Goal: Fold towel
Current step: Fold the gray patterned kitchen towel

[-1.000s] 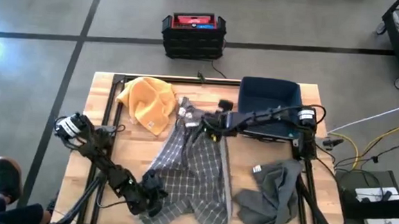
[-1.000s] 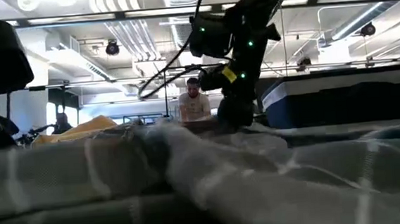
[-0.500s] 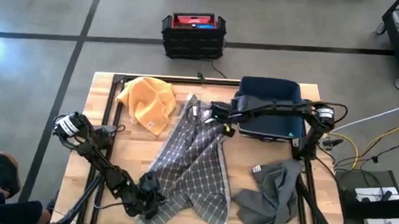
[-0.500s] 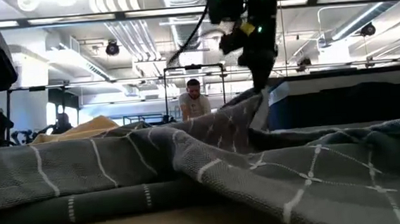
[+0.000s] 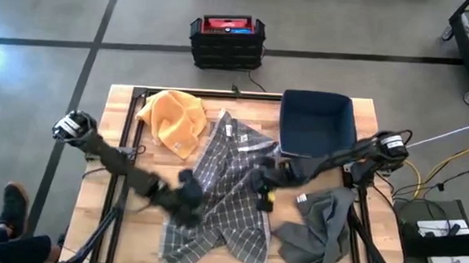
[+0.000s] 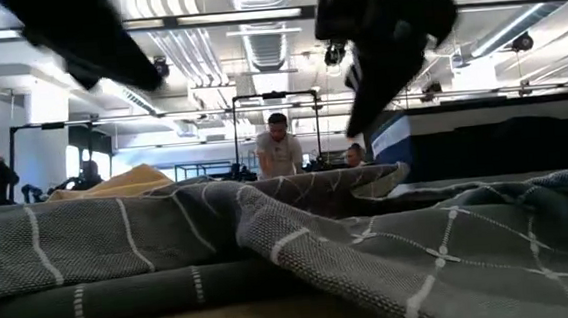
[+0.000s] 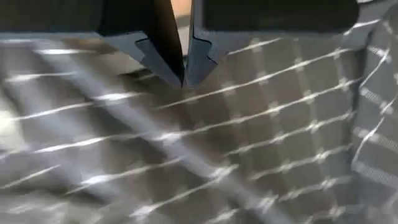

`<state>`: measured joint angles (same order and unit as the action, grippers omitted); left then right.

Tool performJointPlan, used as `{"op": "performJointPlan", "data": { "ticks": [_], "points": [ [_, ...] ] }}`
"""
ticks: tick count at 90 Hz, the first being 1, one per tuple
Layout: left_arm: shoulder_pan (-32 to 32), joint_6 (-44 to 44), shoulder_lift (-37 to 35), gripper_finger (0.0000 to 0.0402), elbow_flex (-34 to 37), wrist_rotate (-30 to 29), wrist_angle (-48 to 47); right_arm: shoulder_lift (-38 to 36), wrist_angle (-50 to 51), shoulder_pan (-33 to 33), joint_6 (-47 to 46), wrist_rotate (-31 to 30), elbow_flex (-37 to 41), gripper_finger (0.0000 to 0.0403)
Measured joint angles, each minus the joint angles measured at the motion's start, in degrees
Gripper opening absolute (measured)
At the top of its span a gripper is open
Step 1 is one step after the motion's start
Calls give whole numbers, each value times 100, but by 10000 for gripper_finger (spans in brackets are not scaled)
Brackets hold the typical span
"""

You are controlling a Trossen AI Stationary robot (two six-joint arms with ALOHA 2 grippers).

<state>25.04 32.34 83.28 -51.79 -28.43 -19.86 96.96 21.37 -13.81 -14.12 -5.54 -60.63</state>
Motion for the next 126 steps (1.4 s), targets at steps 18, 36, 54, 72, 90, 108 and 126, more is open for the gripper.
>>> {"op": "performJointPlan", "data": {
  "ticks": [18,36,54,72,90,108,126],
  "points": [
    [-2302,-1711,253,0,109,936,430,436,-263,-397,-447,-393,414,7],
    [-3744,-2562,746,0,594,2242,1339,771,-445,-473,-507,-470,386,7],
    [-4135,-2599,1091,0,1002,2455,1557,816,-387,-469,-293,-457,402,7],
    [-4129,-2252,655,0,1198,1688,-282,716,44,-472,-389,-482,436,7],
    [-4146,-1574,-93,0,1328,906,-2249,674,890,-496,-761,-500,412,7],
    [-3951,-1013,-1068,0,1210,690,-1990,477,2115,-622,-1090,-423,160,7],
    [-3707,-1727,-1969,0,1113,1338,-25,97,1557,-625,-776,-574,-263,8]
  ]
}}
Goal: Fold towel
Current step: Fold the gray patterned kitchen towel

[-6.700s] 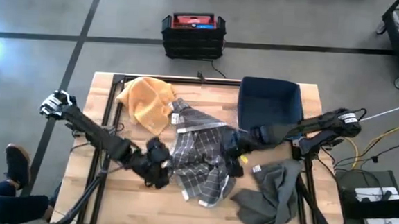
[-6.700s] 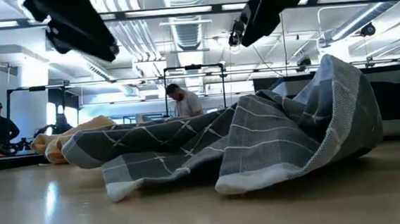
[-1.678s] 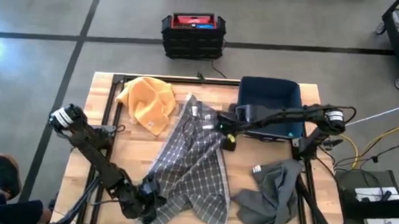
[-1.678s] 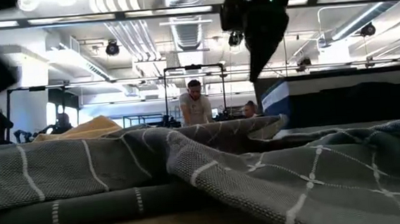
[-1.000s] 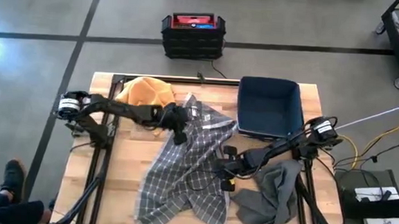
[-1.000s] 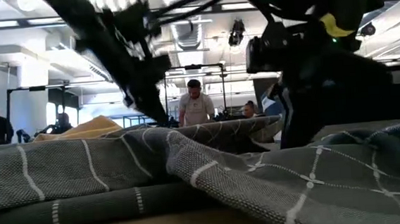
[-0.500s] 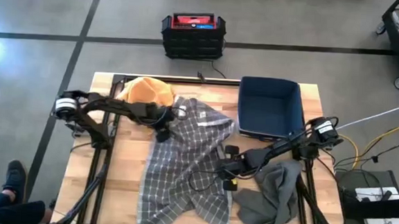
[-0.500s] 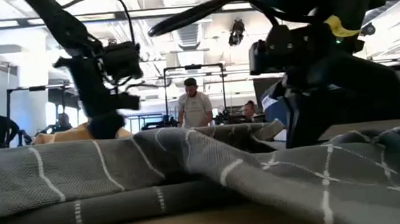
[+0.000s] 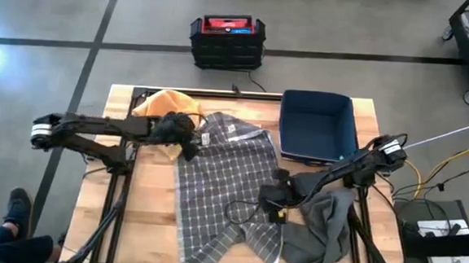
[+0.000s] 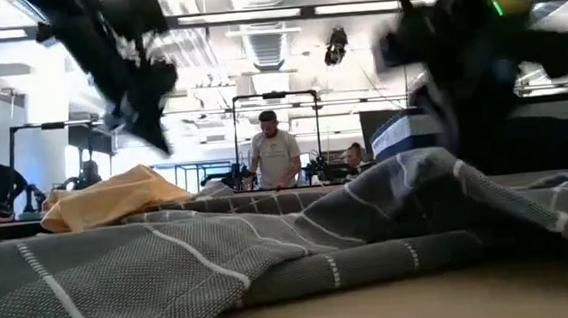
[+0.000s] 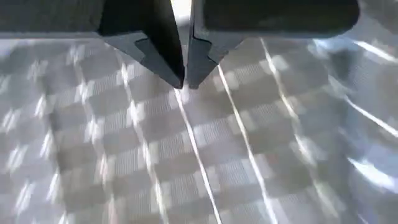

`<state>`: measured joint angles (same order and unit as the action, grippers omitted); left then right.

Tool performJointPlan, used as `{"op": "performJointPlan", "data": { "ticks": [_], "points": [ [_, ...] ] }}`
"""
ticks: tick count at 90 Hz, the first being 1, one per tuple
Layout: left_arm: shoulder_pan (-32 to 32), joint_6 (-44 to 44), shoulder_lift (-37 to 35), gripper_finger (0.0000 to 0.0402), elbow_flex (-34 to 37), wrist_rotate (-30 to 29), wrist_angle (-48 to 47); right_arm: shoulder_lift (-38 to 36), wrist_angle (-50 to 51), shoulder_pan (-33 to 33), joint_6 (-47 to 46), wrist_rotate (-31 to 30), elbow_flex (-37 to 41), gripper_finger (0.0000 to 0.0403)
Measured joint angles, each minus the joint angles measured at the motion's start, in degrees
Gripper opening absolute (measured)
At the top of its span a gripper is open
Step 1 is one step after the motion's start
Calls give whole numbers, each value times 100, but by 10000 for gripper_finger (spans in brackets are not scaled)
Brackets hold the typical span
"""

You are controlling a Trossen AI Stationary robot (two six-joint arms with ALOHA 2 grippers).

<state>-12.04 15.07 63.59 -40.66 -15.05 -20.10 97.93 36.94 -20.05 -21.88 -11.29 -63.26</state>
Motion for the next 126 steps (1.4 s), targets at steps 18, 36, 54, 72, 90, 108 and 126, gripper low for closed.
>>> {"op": "performJointPlan", "data": {
  "ticks": [18,36,54,72,90,108,126],
  "points": [
    [-328,-862,576,0,303,354,1018,172,-1784,83,236,-264,224,8],
    [-901,-1580,1845,0,440,574,1696,557,-1809,120,-95,-259,345,8],
    [-1695,-1758,2481,0,422,-674,1393,623,-1084,-51,-698,-211,472,8],
    [-2208,-1634,2052,0,524,-990,1283,612,-716,-400,-963,-300,493,8],
    [-2007,-1454,849,0,423,-117,1322,643,-677,-341,-705,-305,173,8],
    [-1036,-585,-441,0,567,1550,1079,524,-338,-147,201,-385,-490,24],
    [1404,1213,-567,0,1515,654,1495,455,-353,698,1630,-1021,-1159,72]
  ]
}}
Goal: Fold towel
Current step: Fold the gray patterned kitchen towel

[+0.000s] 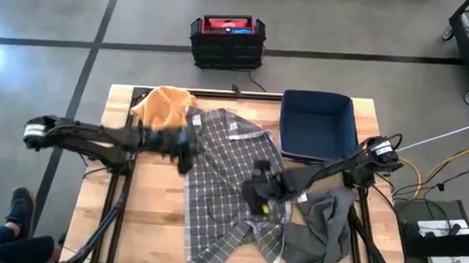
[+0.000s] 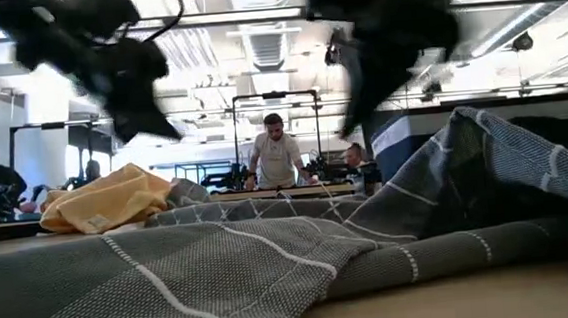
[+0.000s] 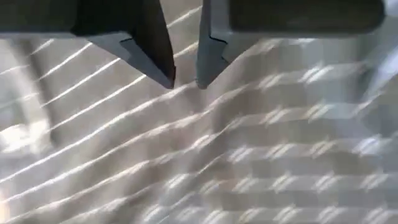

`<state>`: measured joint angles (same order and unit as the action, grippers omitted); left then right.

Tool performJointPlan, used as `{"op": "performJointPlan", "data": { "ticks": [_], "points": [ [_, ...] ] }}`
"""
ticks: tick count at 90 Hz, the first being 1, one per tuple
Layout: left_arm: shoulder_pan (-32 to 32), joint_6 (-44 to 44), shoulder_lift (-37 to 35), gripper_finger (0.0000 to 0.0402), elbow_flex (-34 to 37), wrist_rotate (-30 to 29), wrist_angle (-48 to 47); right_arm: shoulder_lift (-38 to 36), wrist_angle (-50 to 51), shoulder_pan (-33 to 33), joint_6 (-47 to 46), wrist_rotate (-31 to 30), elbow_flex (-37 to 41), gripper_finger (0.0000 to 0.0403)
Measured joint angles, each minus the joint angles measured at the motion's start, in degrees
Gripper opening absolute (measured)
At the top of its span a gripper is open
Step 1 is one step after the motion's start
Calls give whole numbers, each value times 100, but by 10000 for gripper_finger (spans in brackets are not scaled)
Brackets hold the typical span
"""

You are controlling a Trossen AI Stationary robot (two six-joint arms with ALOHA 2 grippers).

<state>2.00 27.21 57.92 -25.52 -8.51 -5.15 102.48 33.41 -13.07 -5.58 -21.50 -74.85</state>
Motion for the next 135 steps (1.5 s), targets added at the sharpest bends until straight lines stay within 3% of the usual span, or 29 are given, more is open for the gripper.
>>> {"op": "performJointPlan", "data": {
  "ticks": [19,33,63,73,101,118,135],
  "points": [
    [2370,1872,971,0,711,-1920,1621,213,-1086,1620,563,904,-6,117],
    [2828,2469,2106,0,697,-2342,2467,580,-1198,2381,1017,1398,-26,128],
    [2744,2430,4074,0,-330,-2122,2961,1026,-1229,3023,1435,1446,-63,107],
    [2870,2587,4413,0,-558,-1691,2918,1058,-1142,3084,1417,1511,-86,94],
    [3624,3070,4091,0,-634,-1272,2745,1156,-897,2980,1702,1912,-81,48],
    [3774,3163,4009,0,-634,-1274,2720,1269,-910,3006,2027,1488,-96,34],
    [3774,3186,4001,0,-632,-1290,2734,1364,-919,3075,2312,1330,-72,50]
  ]
}}
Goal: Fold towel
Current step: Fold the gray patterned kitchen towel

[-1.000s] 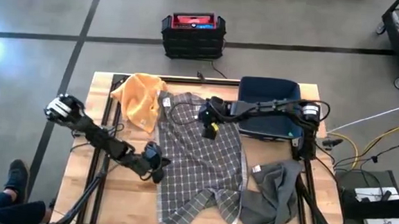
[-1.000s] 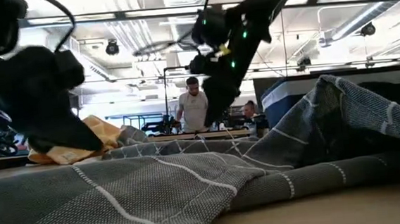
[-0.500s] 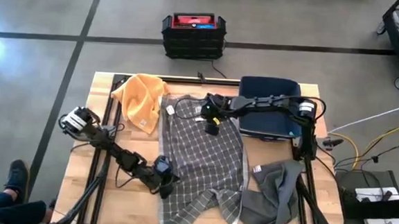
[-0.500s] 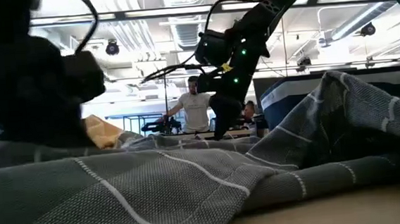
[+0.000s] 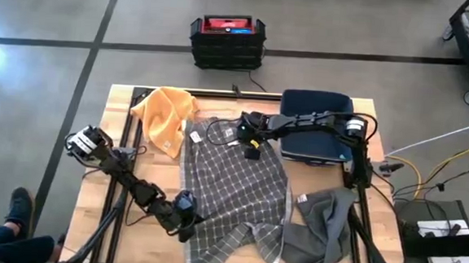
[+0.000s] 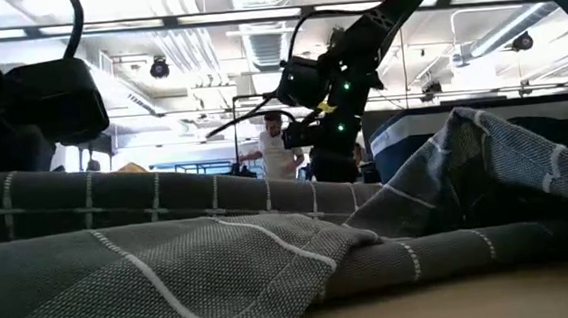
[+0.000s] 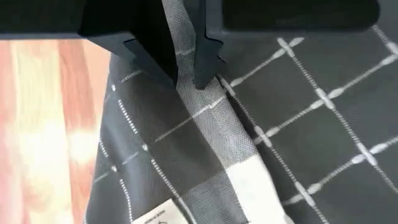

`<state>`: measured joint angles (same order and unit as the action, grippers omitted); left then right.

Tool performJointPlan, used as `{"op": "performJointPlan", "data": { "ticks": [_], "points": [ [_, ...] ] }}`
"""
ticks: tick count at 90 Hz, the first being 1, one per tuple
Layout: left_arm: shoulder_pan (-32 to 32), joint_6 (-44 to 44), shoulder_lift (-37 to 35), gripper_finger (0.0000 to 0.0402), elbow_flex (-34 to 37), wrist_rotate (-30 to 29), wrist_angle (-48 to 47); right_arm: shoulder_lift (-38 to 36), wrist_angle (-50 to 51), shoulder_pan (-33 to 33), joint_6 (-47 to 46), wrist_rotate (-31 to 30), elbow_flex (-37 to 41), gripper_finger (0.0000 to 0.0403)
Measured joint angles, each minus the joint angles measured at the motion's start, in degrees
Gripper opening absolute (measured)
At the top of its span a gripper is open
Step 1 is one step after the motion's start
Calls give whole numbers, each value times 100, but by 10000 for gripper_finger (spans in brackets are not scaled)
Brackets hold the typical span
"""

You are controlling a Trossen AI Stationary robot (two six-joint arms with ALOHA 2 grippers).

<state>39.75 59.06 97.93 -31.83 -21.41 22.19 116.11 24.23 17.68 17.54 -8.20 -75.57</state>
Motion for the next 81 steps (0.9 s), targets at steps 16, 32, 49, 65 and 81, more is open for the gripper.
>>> {"op": "performJointPlan", "data": {
  "ticks": [16,32,49,65,81],
  "points": [
    [39,16,-8,0,2,-13,11,-92,-22,165,-883,-1482,-6,48],
    [102,19,-5,0,1,-31,22,-499,683,522,-1534,-1997,-388,33],
    [107,23,-7,0,0,-32,20,-918,1057,609,-1405,129,-616,31],
    [109,-4,-26,0,-20,-31,2,-788,-43,397,-1520,2301,-385,42],
    [109,-11,-33,0,-20,-39,26,-311,-449,375,-1803,1702,-400,38]
  ]
}}
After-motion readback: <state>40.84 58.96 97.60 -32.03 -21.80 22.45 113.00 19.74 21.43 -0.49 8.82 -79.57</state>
